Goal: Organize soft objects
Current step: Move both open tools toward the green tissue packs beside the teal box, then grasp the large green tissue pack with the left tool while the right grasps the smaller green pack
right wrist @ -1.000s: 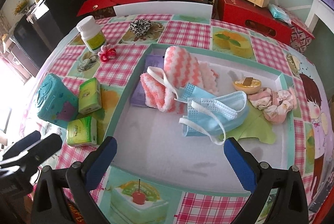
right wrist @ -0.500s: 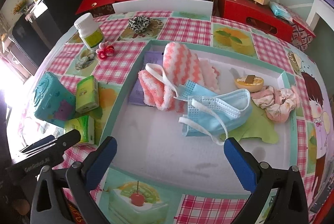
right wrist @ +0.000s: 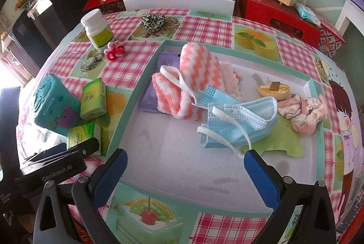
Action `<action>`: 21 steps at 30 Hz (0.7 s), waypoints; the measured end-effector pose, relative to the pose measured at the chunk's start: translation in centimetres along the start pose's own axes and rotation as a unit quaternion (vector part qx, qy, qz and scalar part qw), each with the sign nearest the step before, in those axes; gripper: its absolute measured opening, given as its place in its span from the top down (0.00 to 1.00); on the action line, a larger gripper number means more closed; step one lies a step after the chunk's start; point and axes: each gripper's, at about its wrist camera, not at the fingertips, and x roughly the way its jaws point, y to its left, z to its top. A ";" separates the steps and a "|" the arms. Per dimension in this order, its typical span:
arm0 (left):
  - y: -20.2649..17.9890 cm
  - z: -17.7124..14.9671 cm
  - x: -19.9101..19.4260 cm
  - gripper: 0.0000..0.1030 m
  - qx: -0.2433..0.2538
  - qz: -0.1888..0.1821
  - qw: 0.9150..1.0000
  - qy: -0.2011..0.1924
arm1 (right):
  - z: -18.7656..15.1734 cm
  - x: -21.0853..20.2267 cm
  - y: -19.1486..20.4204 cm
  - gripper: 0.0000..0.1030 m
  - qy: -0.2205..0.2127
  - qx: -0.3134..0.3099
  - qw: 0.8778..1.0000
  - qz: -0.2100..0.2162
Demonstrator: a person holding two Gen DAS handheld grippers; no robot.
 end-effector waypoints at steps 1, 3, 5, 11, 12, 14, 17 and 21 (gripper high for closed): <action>0.0 0.0 0.1 0.18 0.000 0.000 1.000 -0.001 | 0.0 0.0 0.0 0.00 0.000 0.000 1.000 -0.001; -0.1 0.1 0.0 0.24 -0.002 -0.002 1.000 -0.004 | 0.0 0.1 0.0 0.00 0.001 -0.001 1.000 -0.002; 0.0 0.0 -0.1 0.27 -0.002 -0.005 1.000 -0.005 | 0.1 0.1 0.1 0.00 0.000 -0.002 1.000 -0.002; 0.1 -0.3 -0.5 0.35 -0.003 -0.020 1.000 -0.009 | 0.2 -0.1 0.4 0.00 -0.008 -0.008 1.000 0.001; 0.2 -0.3 -0.5 0.35 -0.005 -0.021 1.000 -0.009 | 0.2 -0.1 0.5 0.00 -0.012 -0.010 1.000 0.001; 0.3 -0.4 -0.6 0.35 -0.007 -0.024 1.000 -0.009 | 0.4 -0.2 0.9 0.00 -0.021 -0.019 1.000 0.007; 0.8 -0.8 -1.0 0.35 -0.011 -0.029 1.000 -0.008 | 0.7 -0.3 1.6 0.00 -0.033 -0.032 0.999 0.018; 1.3 -1.0 -1.2 0.35 -0.020 -0.039 0.999 -0.003 | 1.1 -0.4 2.9 0.00 -0.051 -0.058 0.997 0.027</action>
